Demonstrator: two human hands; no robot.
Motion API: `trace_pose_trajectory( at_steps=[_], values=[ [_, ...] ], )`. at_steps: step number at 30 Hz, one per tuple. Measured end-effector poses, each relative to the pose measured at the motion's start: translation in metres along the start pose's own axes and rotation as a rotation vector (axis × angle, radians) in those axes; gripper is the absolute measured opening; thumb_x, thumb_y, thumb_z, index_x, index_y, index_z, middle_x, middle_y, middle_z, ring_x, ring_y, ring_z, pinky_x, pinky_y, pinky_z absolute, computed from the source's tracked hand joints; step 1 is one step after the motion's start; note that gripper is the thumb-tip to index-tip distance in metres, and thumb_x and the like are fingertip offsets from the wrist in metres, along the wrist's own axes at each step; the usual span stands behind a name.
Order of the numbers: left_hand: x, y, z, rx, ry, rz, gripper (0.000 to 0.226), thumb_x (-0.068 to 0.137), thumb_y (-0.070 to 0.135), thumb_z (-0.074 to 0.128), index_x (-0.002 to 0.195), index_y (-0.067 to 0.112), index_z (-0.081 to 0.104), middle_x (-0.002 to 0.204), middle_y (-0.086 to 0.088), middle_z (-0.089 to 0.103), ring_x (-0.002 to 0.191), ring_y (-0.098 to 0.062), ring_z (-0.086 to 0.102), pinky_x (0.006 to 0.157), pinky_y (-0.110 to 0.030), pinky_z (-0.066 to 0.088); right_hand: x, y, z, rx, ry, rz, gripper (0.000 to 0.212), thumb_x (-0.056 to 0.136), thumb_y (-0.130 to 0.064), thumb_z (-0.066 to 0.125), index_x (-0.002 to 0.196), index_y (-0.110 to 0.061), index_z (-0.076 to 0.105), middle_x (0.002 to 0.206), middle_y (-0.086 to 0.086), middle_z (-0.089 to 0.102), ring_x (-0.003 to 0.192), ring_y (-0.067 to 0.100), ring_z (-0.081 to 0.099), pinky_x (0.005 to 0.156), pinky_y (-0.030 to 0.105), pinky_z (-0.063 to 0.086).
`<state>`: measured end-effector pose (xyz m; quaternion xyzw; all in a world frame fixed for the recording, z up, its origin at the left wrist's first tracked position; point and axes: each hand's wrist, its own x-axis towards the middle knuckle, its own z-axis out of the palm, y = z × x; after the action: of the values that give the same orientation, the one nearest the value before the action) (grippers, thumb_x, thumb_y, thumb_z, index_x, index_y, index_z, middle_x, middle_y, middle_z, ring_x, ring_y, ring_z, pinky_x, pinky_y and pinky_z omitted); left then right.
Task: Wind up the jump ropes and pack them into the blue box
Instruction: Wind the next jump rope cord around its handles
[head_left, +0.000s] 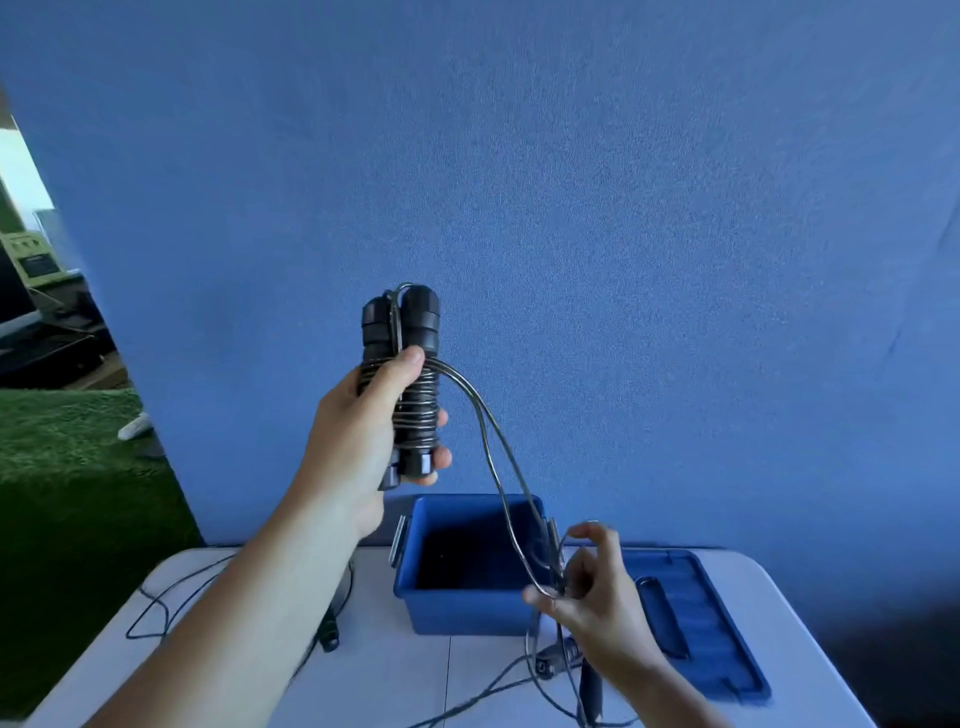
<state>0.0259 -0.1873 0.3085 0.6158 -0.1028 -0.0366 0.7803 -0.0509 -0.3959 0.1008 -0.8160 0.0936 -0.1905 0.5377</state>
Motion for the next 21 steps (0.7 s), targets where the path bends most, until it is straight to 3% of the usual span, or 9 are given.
trace_pose_trajectory(
  at_steps=[6,8,10,13,16,18,21],
  values=[
    [0.013,0.000,-0.014,0.021,0.064,0.038,0.027,0.094,0.042,0.066,0.097,0.015,0.065,0.074,-0.014,0.068,0.046,-0.030,0.061,0.051,-0.033,0.047,-0.003,-0.001,-0.008,0.119,-0.097,-0.052,0.037,0.067,-0.025,0.078,0.081,-0.018,0.044,0.071,-0.006,0.041,0.067,0.012,0.035,0.063,0.030,0.034],
    [0.015,0.001,-0.015,0.019,0.075,0.048,0.027,0.094,0.043,0.066,0.096,0.016,0.065,0.074,-0.014,0.068,0.046,-0.030,0.061,0.051,-0.033,0.047,-0.005,-0.004,-0.007,0.154,-0.130,-0.087,0.023,0.072,-0.024,0.068,0.079,-0.019,0.046,0.072,-0.003,0.039,0.069,0.016,0.034,0.064,0.035,0.031],
    [0.017,0.004,-0.016,0.009,0.089,0.054,0.026,0.094,0.044,0.066,0.095,0.017,0.066,0.074,-0.013,0.069,0.046,-0.030,0.062,0.051,-0.033,0.047,-0.006,-0.007,-0.004,0.102,-0.091,-0.108,0.013,0.082,-0.017,0.066,0.082,-0.022,0.054,0.068,-0.007,0.048,0.065,0.011,0.039,0.061,0.030,0.035],
    [0.019,0.010,-0.018,0.004,0.105,0.072,0.029,0.093,0.045,0.067,0.099,0.017,0.066,0.074,-0.012,0.069,0.047,-0.030,0.062,0.050,-0.033,0.049,-0.007,-0.010,0.002,-0.055,-0.009,-0.141,0.021,0.093,-0.011,0.068,0.084,-0.028,0.062,0.069,-0.011,0.064,0.059,0.005,0.051,0.058,0.019,0.042],
    [0.019,0.015,-0.019,0.007,0.129,0.101,0.030,0.093,0.044,0.067,0.102,0.016,0.066,0.073,-0.011,0.070,0.047,-0.030,0.063,0.049,-0.032,0.050,-0.006,-0.005,0.006,-0.169,0.052,-0.082,0.023,0.092,-0.016,0.069,0.078,-0.032,0.064,0.072,-0.018,0.070,0.070,0.002,0.064,0.064,0.016,0.048],
    [0.018,0.016,-0.018,0.001,0.144,0.115,0.027,0.092,0.044,0.068,0.099,0.019,0.066,0.071,-0.009,0.071,0.046,-0.029,0.063,0.050,-0.033,0.050,-0.006,0.004,0.007,-0.283,0.059,-0.032,0.024,0.093,-0.022,0.067,0.074,-0.035,0.059,0.071,-0.018,0.070,0.071,0.001,0.065,0.066,0.021,0.052],
    [0.016,0.016,-0.017,-0.022,0.159,0.123,0.025,0.093,0.044,0.067,0.096,0.020,0.066,0.069,-0.007,0.070,0.045,-0.029,0.062,0.051,-0.033,0.049,-0.007,0.023,0.010,-0.471,0.032,0.042,0.022,0.094,-0.030,0.060,0.075,-0.030,0.050,0.066,-0.005,0.067,0.061,0.013,0.060,0.060,0.034,0.049]
  ],
)
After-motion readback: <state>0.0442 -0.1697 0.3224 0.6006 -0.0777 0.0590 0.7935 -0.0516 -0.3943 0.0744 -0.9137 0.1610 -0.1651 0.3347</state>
